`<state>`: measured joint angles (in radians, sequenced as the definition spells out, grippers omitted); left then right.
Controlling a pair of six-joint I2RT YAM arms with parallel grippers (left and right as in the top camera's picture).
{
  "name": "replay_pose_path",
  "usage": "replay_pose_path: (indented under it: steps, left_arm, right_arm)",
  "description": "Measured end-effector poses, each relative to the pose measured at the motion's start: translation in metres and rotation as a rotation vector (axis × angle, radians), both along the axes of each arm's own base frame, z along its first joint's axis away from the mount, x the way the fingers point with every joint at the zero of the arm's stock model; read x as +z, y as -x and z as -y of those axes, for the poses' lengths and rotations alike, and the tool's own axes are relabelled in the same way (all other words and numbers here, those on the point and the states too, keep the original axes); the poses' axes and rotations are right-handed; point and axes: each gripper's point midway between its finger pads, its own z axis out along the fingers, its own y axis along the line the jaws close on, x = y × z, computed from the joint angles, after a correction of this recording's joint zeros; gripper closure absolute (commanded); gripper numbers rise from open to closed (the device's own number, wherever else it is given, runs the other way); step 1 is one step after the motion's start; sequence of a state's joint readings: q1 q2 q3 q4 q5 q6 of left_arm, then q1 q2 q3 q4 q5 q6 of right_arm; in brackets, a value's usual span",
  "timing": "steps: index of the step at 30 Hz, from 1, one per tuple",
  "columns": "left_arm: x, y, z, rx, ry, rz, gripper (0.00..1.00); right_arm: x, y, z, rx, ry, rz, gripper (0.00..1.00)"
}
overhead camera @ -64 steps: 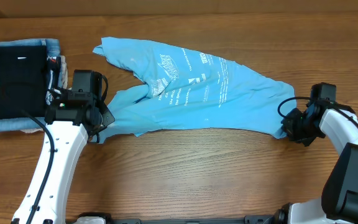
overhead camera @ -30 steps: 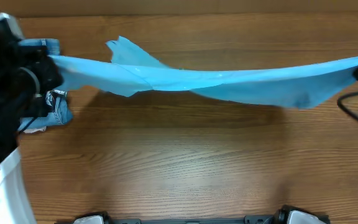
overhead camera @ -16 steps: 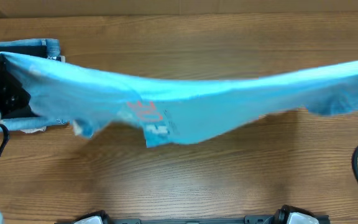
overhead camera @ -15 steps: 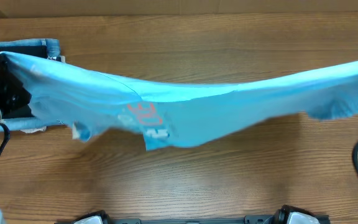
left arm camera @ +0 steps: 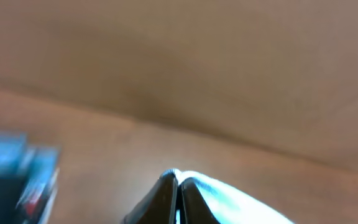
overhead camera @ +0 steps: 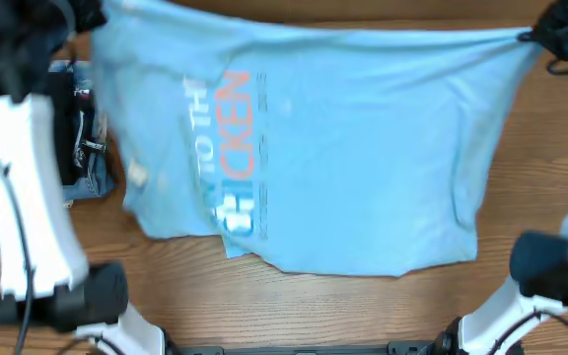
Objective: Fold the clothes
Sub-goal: 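Lift the T-shirt with both grippers and shake it out in the air, then lay the T-shirt flat on the table with both grippers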
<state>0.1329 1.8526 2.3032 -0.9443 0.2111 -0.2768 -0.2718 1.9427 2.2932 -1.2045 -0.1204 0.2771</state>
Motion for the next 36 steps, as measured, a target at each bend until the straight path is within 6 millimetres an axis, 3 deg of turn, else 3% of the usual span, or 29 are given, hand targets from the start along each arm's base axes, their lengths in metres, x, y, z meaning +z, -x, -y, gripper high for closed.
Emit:
replay_pose_path:
  steps: [2,4,6,8,12,14,16,19,22,28,31,34,36]
  left_arm:
    - [-0.007,-0.026,0.004,-0.013,0.004,0.036,0.96]
    - [-0.001,-0.039,0.006,-0.026,0.012,0.090,0.96]
    - [0.018,-0.041,0.006,-0.034,0.015,0.152,0.96]
    - [0.057,-0.033,0.003,-0.036,0.006,0.247,0.96]
    - [0.138,0.010,-0.004,-0.027,-0.042,0.416,0.96]
    - [0.157,0.038,-0.002,-0.026,-0.061,0.429,0.96]
    - [0.157,0.066,0.004,-0.038,-0.066,0.385,0.96]
    - [0.125,0.090,0.022,-0.083,-0.047,0.225,0.96]
    - [0.062,0.099,0.039,-0.135,-0.014,-0.025,0.96]
    - [-0.088,0.089,0.066,-0.221,0.045,-0.575,0.96]
    - [-0.149,0.089,0.078,-0.257,0.056,-0.776,0.96]
    - [-0.193,0.101,0.085,-0.280,0.050,-0.930,0.96]
    - [-0.210,0.111,0.088,-0.286,0.045,-1.001,0.95]
  right_arm:
    - [-0.002,-0.018,-0.001,0.003,-0.021,0.043,0.96]
    - [0.014,-0.029,-0.002,0.004,-0.030,0.120,0.96]
    - [0.038,-0.032,-0.003,0.005,-0.027,0.192,0.96]
    - [0.071,-0.030,-0.005,0.012,-0.013,0.271,0.96]
    - [0.128,-0.001,-0.013,0.023,0.018,0.365,0.96]
    - [0.140,0.020,-0.019,0.032,0.033,0.361,0.96]
    - [0.136,0.041,-0.024,0.038,0.036,0.307,0.96]
    - [0.113,0.059,-0.025,0.044,0.040,0.191,0.96]
    - [0.071,0.064,-0.024,0.062,0.038,0.037,0.96]
    - [-0.035,0.082,-0.021,0.089,0.003,-0.324,0.96]
    - [-0.081,0.097,-0.021,0.094,-0.023,-0.475,0.96]
    - [-0.122,0.112,-0.024,0.104,-0.050,-0.595,0.96]
    - [-0.144,0.121,-0.026,0.109,-0.066,-0.656,0.96]
